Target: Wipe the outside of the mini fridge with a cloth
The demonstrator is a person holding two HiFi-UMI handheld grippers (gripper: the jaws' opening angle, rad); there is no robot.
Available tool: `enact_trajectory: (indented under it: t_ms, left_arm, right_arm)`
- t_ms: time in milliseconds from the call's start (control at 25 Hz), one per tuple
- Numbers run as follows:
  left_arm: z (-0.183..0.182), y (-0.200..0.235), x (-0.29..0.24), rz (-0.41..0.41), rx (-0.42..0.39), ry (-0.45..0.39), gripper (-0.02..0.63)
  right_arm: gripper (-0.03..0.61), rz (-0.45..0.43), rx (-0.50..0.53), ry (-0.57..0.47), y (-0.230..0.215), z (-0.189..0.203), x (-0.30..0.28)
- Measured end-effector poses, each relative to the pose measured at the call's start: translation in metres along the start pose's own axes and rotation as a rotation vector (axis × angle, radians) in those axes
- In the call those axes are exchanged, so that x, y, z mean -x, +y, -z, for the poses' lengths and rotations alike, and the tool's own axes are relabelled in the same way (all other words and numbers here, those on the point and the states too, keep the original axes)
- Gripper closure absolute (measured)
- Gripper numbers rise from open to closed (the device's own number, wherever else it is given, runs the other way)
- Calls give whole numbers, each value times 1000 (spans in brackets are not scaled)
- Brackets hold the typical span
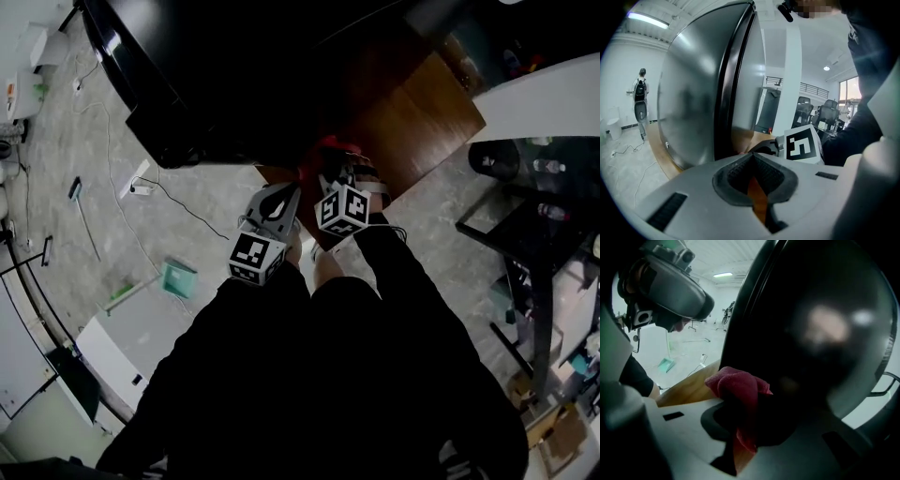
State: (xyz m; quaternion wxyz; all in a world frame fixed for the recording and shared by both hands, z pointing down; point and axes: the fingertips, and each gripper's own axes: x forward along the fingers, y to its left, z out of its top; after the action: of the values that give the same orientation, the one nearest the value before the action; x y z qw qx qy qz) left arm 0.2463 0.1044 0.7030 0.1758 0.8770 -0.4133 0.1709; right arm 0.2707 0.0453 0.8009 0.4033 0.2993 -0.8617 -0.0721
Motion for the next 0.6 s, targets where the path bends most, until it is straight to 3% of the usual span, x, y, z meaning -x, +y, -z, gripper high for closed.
enact_trajectory:
  t_ms: [120,240,440,600]
  left_arm:
    - [-34,-16,2,21,1,-50,607]
    - [-81,-45,3,70,-2,-118,607]
    - [-173,-89,-8,99,-3,-198,607]
    - [-251,-113,-13,129,-48,-278,607]
  right_arm:
    - [498,97,-76,-73,-33,-14,44]
    - [497,254,-125,-181,-90,-36,111]
    - [496,474,-101,-323,-196,-70,213]
    - [495,617,-86,-421,-270,-112,268]
